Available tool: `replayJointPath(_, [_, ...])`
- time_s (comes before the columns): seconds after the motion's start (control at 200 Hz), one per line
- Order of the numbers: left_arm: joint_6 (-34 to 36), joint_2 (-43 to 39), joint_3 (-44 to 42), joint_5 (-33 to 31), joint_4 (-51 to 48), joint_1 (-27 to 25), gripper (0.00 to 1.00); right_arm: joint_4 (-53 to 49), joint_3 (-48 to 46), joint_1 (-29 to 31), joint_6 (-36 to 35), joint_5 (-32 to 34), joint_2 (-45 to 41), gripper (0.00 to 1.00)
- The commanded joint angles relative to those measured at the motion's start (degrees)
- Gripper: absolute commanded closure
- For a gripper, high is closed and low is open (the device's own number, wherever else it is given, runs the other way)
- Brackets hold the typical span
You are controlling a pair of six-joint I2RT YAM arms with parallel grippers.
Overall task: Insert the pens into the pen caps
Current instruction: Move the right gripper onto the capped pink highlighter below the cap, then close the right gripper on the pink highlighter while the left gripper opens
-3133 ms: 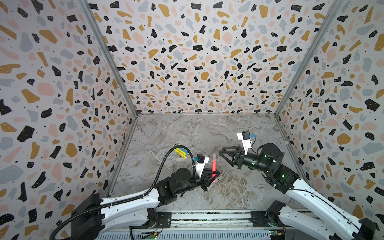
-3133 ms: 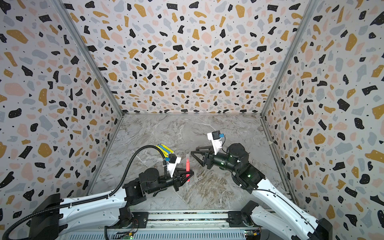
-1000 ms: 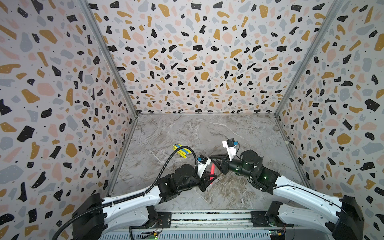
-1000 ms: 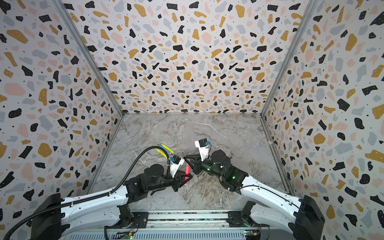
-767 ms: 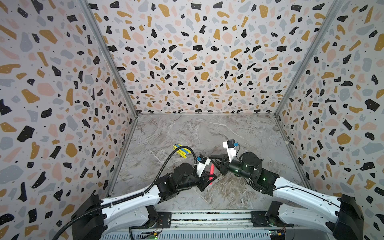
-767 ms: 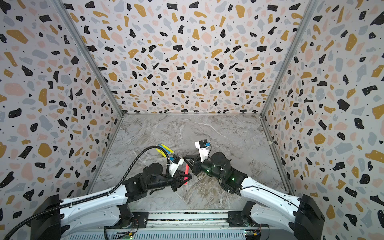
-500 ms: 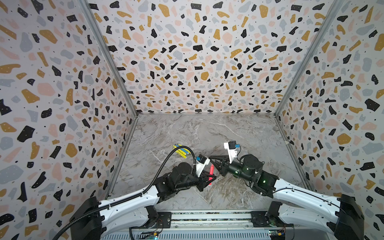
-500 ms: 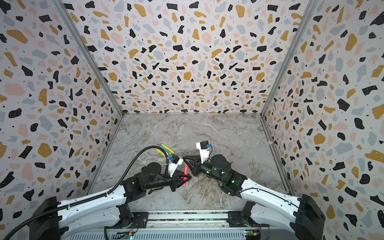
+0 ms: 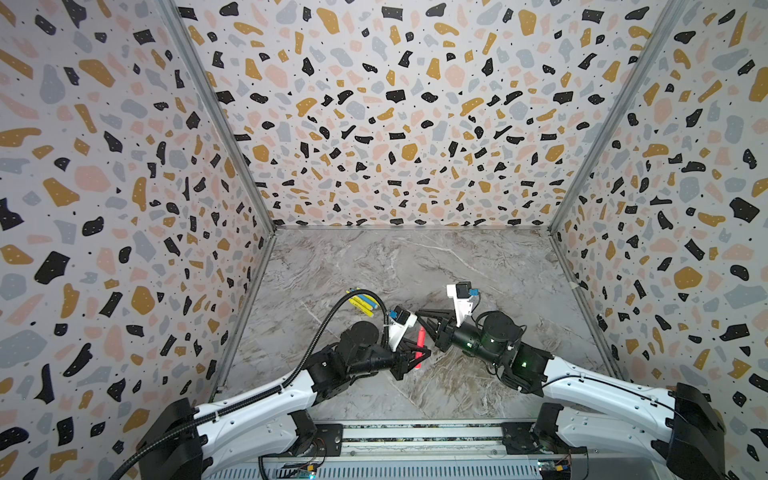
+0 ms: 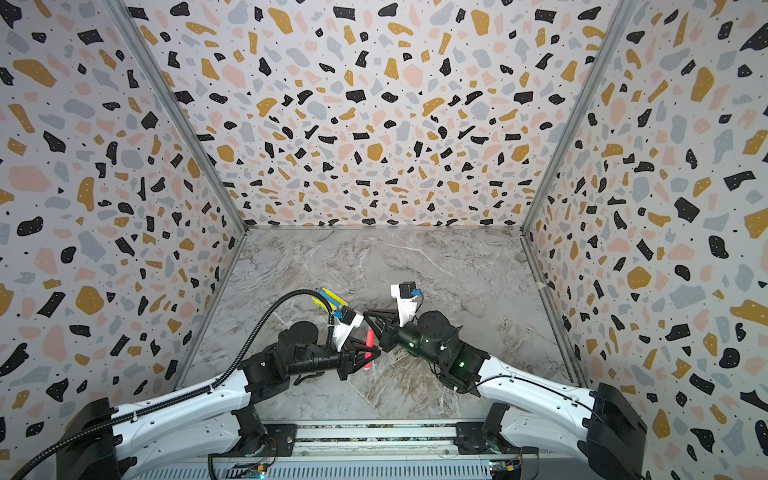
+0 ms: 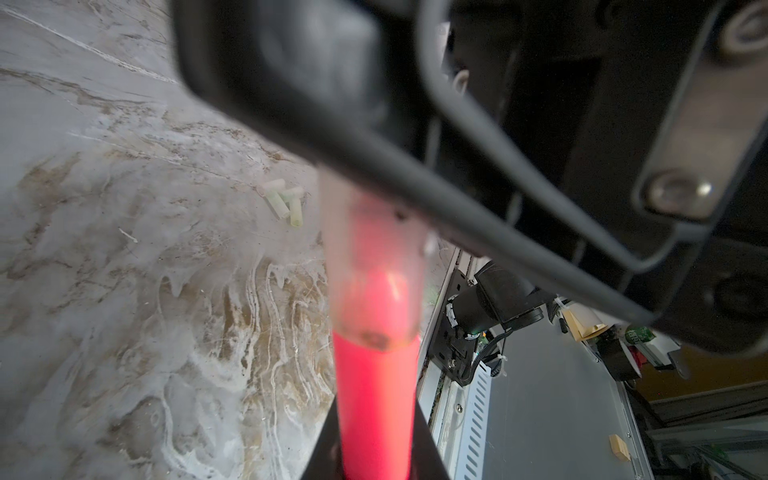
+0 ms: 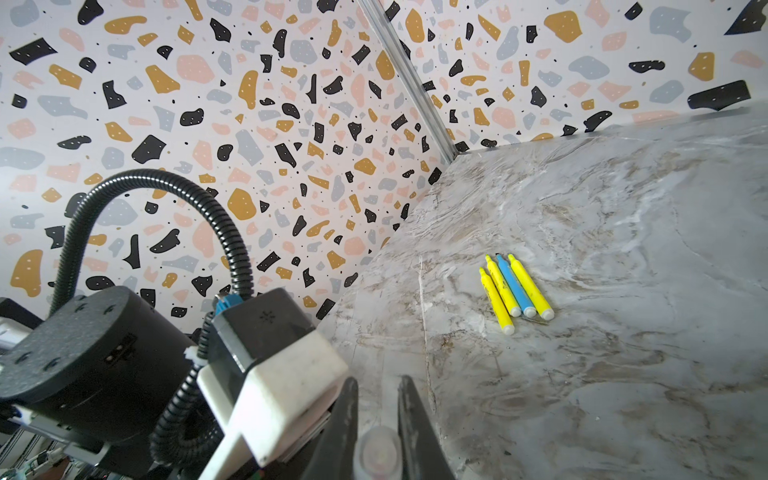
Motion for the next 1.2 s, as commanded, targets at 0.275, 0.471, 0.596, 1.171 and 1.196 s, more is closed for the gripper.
replayJointPath(0.275, [-0.14, -3.23, -1.17, -10.08, 13.11, 5.80, 1.00, -29.25, 13.55, -8.87, -11.23, -18.04, -6.40, 0.51])
replayJointPath(0.471, [0.64, -4.77, -3.15, -9.66, 11.50, 5.35, 1.00, -30.47, 17.35, -12.95, -13.44, -23.81, -6.15, 0.48])
replayJointPath(0.596, [0.73, -5.03, -3.71, -10.03, 11.64, 4.86, 1.00, -31.03, 18.44, -12.95, -13.39, -25.24, -3.97, 0.48])
replayJointPath(1.171, [1.08, -2.24, -2.08, -11.61, 14.09, -0.18, 1.00, -29.94, 22.11, -10.49, -14.60, -27.32, 5.66, 0.61])
replayJointPath(1.196, [1.08, -2.15, -2.11, -11.52, 14.18, -0.20, 1.00, -29.75, 22.13, -10.45, -14.58, -27.36, 5.75, 0.62])
